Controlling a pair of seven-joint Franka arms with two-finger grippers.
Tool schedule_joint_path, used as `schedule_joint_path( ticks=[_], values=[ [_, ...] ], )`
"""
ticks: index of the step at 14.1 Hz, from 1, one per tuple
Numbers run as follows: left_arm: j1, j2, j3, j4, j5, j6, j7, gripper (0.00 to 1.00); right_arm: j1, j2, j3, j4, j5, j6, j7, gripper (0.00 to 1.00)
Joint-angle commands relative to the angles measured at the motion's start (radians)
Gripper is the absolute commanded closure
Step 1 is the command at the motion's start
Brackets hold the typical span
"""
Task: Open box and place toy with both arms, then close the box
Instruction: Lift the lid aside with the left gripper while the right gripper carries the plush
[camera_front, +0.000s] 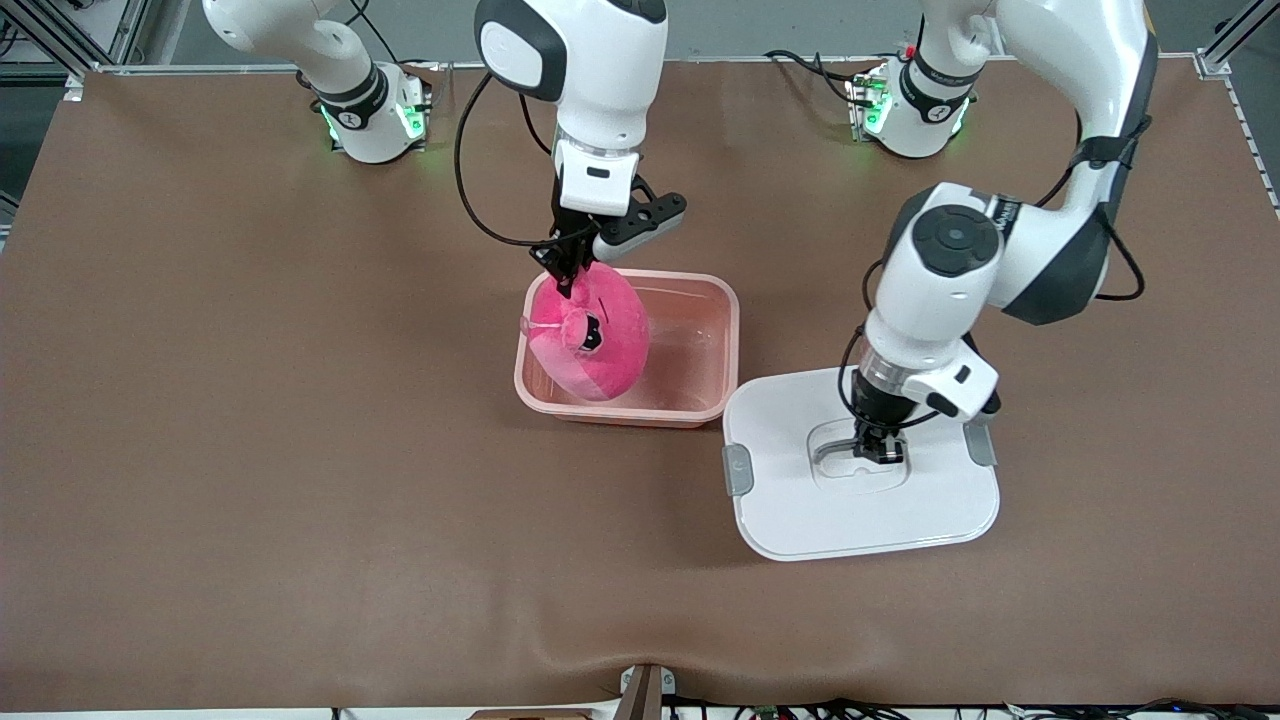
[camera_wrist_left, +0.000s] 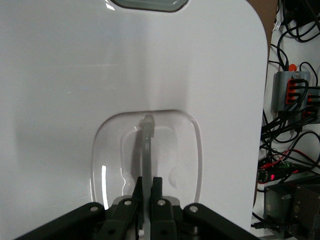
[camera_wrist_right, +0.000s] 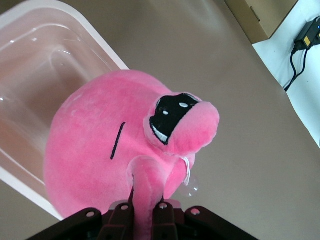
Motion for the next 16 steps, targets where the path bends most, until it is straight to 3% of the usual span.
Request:
schedule_joint_path(
  ticks=[1, 4, 7, 10, 16],
  values=[
    [0.146, -0.071, -0.105, -0.086, -0.038, -0.003, 0.098, 1.0, 0.006, 0.011, -0.002, 0.006, -0.023, -0.033, 0.013, 1.0],
    [0.331, -0.074, -0.263, -0.135, -0.04, 0.038, 0.12, 1.0, 0.023, 0.031, -0.002, 0.005, -0.023, -0.045, 0.024, 1.0],
    [0.535, -0.119, -0.427, -0.267, -0.038, 0.163, 0.165, 1.0, 0.044, 0.045, -0.003, 0.005, -0.023, -0.046, 0.067, 1.0],
    [0.666, -0.151, -0.536, -0.322, -0.04, 0.168, 0.225, 1.0, 0.047, 0.056, -0.003, 0.005, -0.025, -0.046, 0.068, 1.0],
    [0.697, -0.154, -0.555, -0.342, -0.038, 0.171, 0.25, 1.0, 0.046, 0.105, -0.003, 0.005, -0.028, -0.042, 0.067, 1.0]
  ],
)
